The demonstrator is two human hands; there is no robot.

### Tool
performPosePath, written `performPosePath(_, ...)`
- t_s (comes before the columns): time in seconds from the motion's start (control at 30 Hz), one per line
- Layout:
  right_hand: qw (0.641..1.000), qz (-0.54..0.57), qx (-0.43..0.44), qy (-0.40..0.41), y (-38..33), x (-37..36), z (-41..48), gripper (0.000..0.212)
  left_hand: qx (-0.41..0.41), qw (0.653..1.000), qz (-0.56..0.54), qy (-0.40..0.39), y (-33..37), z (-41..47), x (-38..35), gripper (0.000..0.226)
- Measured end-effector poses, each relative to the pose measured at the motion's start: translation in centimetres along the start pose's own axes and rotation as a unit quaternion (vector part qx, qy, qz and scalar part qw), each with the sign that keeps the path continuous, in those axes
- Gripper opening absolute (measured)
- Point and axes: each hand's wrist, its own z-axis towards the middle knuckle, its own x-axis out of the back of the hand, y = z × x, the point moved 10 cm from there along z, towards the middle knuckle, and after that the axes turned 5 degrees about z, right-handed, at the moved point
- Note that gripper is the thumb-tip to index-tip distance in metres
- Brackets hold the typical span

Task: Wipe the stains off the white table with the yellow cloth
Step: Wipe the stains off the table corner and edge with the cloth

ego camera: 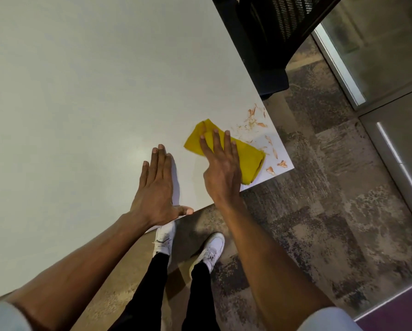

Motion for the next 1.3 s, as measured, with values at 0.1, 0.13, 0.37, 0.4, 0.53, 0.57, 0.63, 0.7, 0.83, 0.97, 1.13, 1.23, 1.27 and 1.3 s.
performPosePath(0.1,1.0,0.016,0.013,-0.02,0.3,0.1,-2.8,0.087,-0.007,0.999,-0.044,0.027,1.6,0.3,0.4,0.155)
performPosePath(0.13,0.999,0.017,0.014,-0.032,0.7,0.0,-4.4,0.091,-0.019,0.998,-0.057,0.034,2.5,0.6,0.3,0.154)
performPosePath(0.37,0.997,0.055,0.002,-0.056,4.6,0.7,-10.3,0.097,-0.02,0.999,0.048,0.007,5.1,1.8,-1.7,0.15)
performPosePath(0.4,0.997,0.057,-0.002,-0.052,4.9,0.9,-9.5,0.097,-0.02,0.998,0.057,0.01,5.0,1.8,-1.8,0.149)
performPosePath(0.53,0.997,0.052,-0.043,-0.033,6.7,1.9,-5.7,0.093,-0.009,0.997,0.071,-0.014,4.7,1.9,-2.0,0.15)
performPosePath(0.57,0.997,0.049,-0.045,-0.032,6.8,2.0,-5.3,0.093,-0.003,0.997,0.074,-0.019,4.7,1.9,-1.9,0.151)
performPosePath(0.63,0.998,0.047,-0.033,-0.032,6.5,1.9,-5.7,0.092,0.006,0.997,0.069,-0.03,4.9,2.0,-1.8,0.153)
performPosePath(0.7,0.999,0.04,-0.004,-0.027,5.9,1.8,-7.5,0.094,0.015,0.998,0.049,-0.024,5.2,2.1,-1.5,0.155)
performPosePath(0.83,0.999,0.012,0.024,-0.045,7.0,1.7,-11.2,0.094,0.031,0.999,-0.019,0.003,5.6,2.2,-0.9,0.154)
performPosePath(0.97,0.998,0.011,-0.053,-0.03,11.7,3.5,-8.5,0.09,0.034,0.998,-0.038,0.036,5.6,2.1,-0.8,0.145)
performPosePath(1.13,0.998,0.028,-0.06,-0.017,11.3,3.8,-5.4,0.087,0.031,0.997,-0.037,0.056,5.7,2.0,-1.3,0.144)
performPosePath(1.23,0.999,0.017,0.044,-0.028,8.5,2.5,-8.8,0.087,0.031,0.997,-0.04,0.058,5.9,1.9,-1.2,0.143)
performPosePath(1.27,0.998,0.013,0.061,-0.026,8.3,2.3,-9.9,0.086,0.032,0.997,-0.037,0.059,5.9,1.9,-1.2,0.142)
performPosePath(1.3,0.998,0.007,0.065,-0.022,8.5,2.4,-10.7,0.085,0.034,0.997,-0.038,0.057,5.8,1.9,-1.1,0.142)
